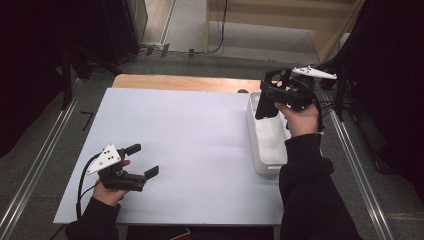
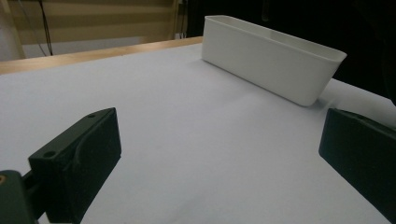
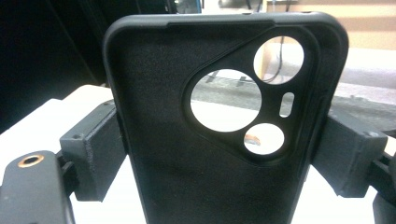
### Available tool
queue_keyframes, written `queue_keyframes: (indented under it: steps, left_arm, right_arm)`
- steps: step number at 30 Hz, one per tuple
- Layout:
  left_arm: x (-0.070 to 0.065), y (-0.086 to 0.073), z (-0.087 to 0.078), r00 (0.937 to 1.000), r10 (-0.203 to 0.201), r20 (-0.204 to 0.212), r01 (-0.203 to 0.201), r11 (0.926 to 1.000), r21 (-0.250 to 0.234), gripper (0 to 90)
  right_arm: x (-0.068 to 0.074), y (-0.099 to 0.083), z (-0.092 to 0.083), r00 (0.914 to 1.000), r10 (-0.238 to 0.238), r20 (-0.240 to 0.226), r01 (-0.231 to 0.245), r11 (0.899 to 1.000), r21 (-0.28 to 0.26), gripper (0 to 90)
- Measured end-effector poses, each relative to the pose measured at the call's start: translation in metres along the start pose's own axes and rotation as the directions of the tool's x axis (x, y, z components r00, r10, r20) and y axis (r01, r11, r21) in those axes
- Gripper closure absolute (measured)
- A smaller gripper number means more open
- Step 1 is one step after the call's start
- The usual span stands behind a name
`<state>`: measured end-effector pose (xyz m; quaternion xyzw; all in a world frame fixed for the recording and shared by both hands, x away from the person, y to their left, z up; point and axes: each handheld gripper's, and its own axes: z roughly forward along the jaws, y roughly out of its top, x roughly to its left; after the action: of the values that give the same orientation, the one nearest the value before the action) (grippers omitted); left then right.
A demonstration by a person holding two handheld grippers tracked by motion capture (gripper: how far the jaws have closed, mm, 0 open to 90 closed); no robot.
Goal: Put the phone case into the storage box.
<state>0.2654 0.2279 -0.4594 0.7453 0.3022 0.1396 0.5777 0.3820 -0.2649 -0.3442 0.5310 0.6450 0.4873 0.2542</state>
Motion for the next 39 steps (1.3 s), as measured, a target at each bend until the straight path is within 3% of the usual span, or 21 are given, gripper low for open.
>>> queue_keyframes:
  steps: [5, 15, 22, 28, 39]
  left_arm:
    - [0.0, -0.001, 0.001, 1.0, -0.002, 0.003, 0.002, 1.0, 0.008, 0.0]
    - [0.0, -0.001, 0.001, 1.0, -0.004, 0.007, 0.004, 1.0, 0.002, 0.0]
    - [-0.001, 0.0, 0.001, 0.9998, -0.007, 0.017, 0.007, 1.0, 0.005, 0.0]
    - [-0.002, 0.0, 0.0, 0.9997, -0.008, 0.022, 0.008, 1.0, 0.005, 0.0]
    - [-0.001, 0.0, 0.0, 0.9996, -0.012, 0.026, 0.012, 0.9999, 0.001, 0.0]
  right_arm:
    - [-0.002, 0.011, 0.011, 0.9997, -0.017, 0.016, 0.016, 1.0, 0.019, 12.0]
    - [-0.007, 0.025, 0.026, 0.9996, 0.015, 0.025, -0.015, 1.0, 0.013, 12.0]
    - [-0.013, 0.035, 0.038, 0.998, 0.032, 0.054, -0.031, 0.999, -0.008, 12.0]
    - [-0.018, 0.042, 0.047, 0.9937, 0.027, 0.109, -0.024, 0.999, -0.02, 12.1]
    - [-0.022, 0.037, 0.061, 0.9862, 0.049, 0.158, -0.046, 0.999, -0.021, 12.1]
